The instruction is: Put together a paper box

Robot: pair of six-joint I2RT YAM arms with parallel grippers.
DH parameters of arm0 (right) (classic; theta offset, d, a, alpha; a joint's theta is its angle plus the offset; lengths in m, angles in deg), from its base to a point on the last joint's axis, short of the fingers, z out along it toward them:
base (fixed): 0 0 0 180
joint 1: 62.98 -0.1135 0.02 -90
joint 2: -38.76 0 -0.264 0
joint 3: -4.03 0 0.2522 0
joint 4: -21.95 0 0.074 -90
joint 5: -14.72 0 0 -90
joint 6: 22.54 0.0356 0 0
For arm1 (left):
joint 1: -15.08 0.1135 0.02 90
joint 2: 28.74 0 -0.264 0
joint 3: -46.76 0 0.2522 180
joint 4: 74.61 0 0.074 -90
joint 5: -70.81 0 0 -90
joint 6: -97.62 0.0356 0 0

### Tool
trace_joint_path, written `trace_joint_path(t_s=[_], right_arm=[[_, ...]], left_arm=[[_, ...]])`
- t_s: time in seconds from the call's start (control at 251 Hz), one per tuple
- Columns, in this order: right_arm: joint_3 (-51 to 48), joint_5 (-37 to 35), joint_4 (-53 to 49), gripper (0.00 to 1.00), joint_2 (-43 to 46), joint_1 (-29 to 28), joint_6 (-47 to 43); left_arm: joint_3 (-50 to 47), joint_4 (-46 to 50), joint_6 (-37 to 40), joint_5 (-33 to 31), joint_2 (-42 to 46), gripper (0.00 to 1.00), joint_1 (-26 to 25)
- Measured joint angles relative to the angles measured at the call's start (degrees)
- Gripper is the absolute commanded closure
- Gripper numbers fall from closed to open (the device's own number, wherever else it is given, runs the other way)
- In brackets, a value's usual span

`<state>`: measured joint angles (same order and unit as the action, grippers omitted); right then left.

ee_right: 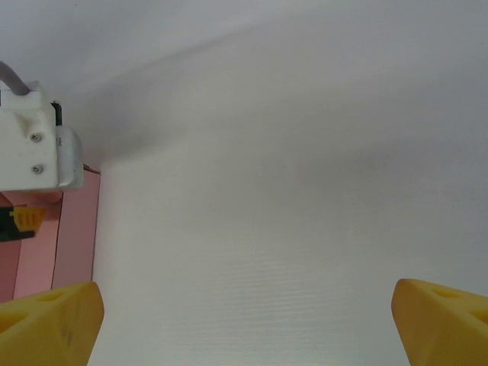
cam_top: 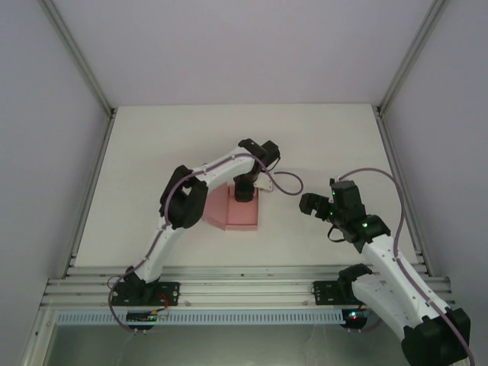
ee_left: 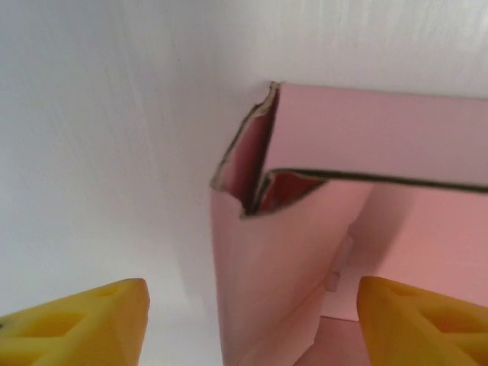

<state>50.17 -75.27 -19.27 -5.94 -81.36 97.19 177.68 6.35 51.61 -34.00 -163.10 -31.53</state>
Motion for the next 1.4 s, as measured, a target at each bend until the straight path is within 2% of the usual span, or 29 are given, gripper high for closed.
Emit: trace_joint_path(t_s=[0.128, 0.263, 0.447, 0.611, 0.75, 0.79, 0.834, 0.942, 0.994, 1.046, 1.098, 1.249, 1.401], right_arm=[[0.0, 1.7, 2.2, 0.01, -0.6, 0.0, -3.2], [1.9, 6.2, 5.4, 0.01, -5.6, -0.2, -8.5], [9.8, 12.4, 9.2, 0.01, -18.8, -2.8, -17.2], [21.4, 18.0, 9.8, 0.09, -33.8, -7.3, -29.1], [34.0, 22.1, 6.8, 0.17, -47.1, -10.8, -42.6], [38.0, 22.8, 5.0, 0.24, -50.9, -11.6, -46.3], [42.1, 23.0, 2.8, 0.31, -54.8, -12.3, -49.7], [52.9, 23.0, -4.7, 0.36, -64.5, -13.8, -58.5], [56.9, 22.7, -8.1, 0.42, -68.4, -14.4, -61.8], [59.6, 22.3, -11.1, 0.43, -71.3, -14.9, -64.7], [61.8, 22.0, -14.0, 0.48, -73.6, -15.3, -66.8], [67.0, 21.2, -20.5, 0.49, -77.8, -15.8, -70.8], [71.0, 19.6, -23.5, 0.5, -80.5, -15.8, -72.3]], left_arm=[[-1.8, -2.7, -1.4, 3.3, 5.1, 0.01, 0.1], [-12.0, -11.5, -5.1, 6.1, 19.5, 0.0, 0.3], [-30.9, -27.9, -15.5, 6.5, 42.2, 0.0, 0.8], [-41.0, -36.2, -28.1, 5.4, 50.6, 0.0, 2.8], [-47.2, -38.5, -40.5, 4.9, 53.5, 0.0, 7.1], [-49.3, -38.6, -43.6, 4.9, 55.0, 0.0, 8.4], [-52.3, -38.9, -47.1, 4.9, 57.4, 0.0, 10.1], [-59.2, -38.9, -53.7, 5.0, 64.9, 0.0, 13.4], [-62.0, -39.0, -56.1, 5.3, 68.7, 0.0, 14.4], [-64.3, -38.9, -57.8, 5.6, 72.2, 0.0, 14.8], [-65.9, -38.9, -59.1, 6.0, 75.1, 0.0, 15.1], [-67.6, -38.9, -61.2, 6.6, 80.9, 0.0, 15.5], [-68.3, -39.0, -62.2, 6.7, 83.2, 0.0, 15.5]])
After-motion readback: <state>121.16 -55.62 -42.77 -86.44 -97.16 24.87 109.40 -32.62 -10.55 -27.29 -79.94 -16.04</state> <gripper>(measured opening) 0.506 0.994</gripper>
